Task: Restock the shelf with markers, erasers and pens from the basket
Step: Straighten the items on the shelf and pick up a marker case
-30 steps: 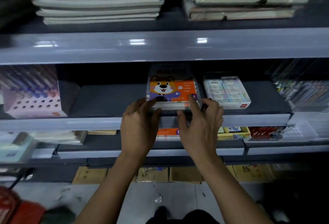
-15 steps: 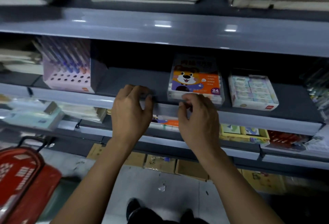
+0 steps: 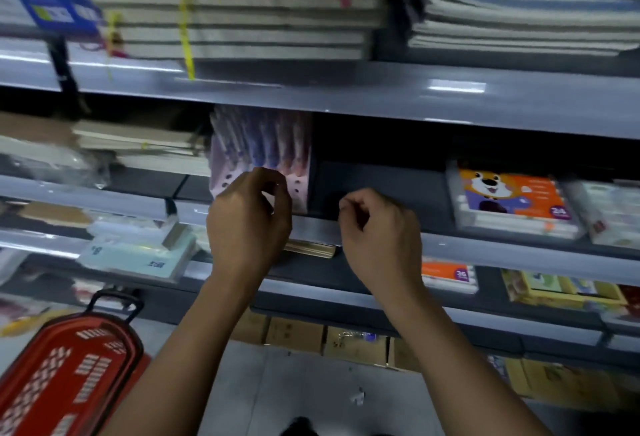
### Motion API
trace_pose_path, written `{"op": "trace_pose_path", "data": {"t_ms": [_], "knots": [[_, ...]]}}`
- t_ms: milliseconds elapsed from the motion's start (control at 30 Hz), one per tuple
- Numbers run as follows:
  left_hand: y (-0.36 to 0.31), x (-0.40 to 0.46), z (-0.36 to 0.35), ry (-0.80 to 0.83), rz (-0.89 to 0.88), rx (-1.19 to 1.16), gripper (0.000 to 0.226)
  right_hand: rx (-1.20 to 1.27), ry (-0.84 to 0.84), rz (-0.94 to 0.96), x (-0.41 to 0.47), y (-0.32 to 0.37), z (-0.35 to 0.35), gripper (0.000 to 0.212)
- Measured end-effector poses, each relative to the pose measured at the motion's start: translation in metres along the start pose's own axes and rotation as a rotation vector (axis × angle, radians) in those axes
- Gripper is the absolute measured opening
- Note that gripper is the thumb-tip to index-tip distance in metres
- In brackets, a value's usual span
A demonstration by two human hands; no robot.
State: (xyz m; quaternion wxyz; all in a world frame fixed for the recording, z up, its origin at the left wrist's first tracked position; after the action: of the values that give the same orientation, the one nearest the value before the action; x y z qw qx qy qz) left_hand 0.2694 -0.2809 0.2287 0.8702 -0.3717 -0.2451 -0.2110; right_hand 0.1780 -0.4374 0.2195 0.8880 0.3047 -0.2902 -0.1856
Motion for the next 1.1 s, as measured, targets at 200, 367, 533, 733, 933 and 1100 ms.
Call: {"op": "trace_pose_path", "data": {"t_ms": [200,367,533,733,933,1100], "knots": [[0.07,0.025,0.025,-0.115,0.099,0.101,0.016,-0.067,-0.003,-0.07,0.013,0.033,-0.042,0.023],[0.095,0.033,0.025,-0.03,0.267,0.071,0.029,-0.125,-0.034,-0.154,0.019,0.042,-0.063,0.024],[0.094,0.031,0.019,0.032,0.252,0.086,0.017,-0.147,-0.064,-0.199,0.02,0.04,-0.066,0.021],[0.069,0.024,0.005,0.069,0.218,0.074,0.026,-0.212,-0.142,-0.224,0.018,0.019,-0.046,0.02],[0.023,0.013,-0.02,0.154,0.183,0.046,0.028,-0.252,-0.196,-0.276,0.016,-0.017,-0.007,0.022],[-0.014,0.004,-0.043,0.189,0.151,-0.02,0.024,-0.255,-0.238,-0.293,0.014,-0.047,0.026,0.022]]}}
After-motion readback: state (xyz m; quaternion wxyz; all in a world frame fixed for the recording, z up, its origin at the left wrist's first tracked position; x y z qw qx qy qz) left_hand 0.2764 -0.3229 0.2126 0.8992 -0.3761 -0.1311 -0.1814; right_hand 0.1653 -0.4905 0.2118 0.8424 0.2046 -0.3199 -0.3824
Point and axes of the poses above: each hand's wrist, its own x-axis towards the middle knuckle, its own z-axis out of the back of the hand, y = z × x, the point moved 1 cm from there along x, towards the middle knuckle, and after that the axes turned 1 degree about -x, right-handed, at the moved point
